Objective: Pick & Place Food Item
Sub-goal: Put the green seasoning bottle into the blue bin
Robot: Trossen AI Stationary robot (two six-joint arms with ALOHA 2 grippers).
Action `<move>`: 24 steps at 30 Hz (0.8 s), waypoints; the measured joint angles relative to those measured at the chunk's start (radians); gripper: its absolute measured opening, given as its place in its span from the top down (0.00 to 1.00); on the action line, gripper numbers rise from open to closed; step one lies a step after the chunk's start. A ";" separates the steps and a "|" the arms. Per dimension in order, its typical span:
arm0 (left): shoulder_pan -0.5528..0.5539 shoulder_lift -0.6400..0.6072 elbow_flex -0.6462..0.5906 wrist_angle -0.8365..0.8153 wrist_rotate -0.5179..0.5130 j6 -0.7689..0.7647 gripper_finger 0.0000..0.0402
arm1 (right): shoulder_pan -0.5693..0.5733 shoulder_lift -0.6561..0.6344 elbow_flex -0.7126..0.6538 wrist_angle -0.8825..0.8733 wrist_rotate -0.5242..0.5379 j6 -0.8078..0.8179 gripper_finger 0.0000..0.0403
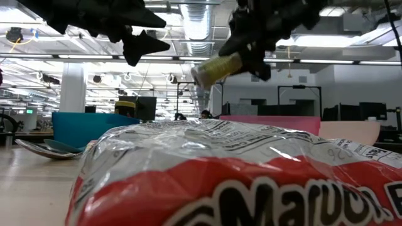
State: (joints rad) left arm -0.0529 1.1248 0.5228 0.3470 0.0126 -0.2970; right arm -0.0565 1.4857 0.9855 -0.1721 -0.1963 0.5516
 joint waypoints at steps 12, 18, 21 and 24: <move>0.026 0.004 0.000 -0.009 0.046 0.000 0.39 | 0.060 0.124 0.292 -0.313 0.054 -0.154 0.52; 0.026 0.032 0.001 -0.008 0.046 0.000 0.39 | 0.080 0.225 0.435 -0.432 0.048 -0.215 0.51; 0.026 0.084 0.002 0.017 0.046 0.000 0.39 | 0.089 0.268 0.500 -0.496 0.048 -0.233 0.51; 0.026 0.138 0.002 0.073 0.085 0.001 0.39 | 0.097 0.305 0.552 -0.541 0.048 -0.249 0.52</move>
State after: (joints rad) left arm -0.0265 1.2625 0.5243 0.4204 0.0971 -0.2958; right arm 0.0404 1.7902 1.5370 -0.7130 -0.1486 0.3025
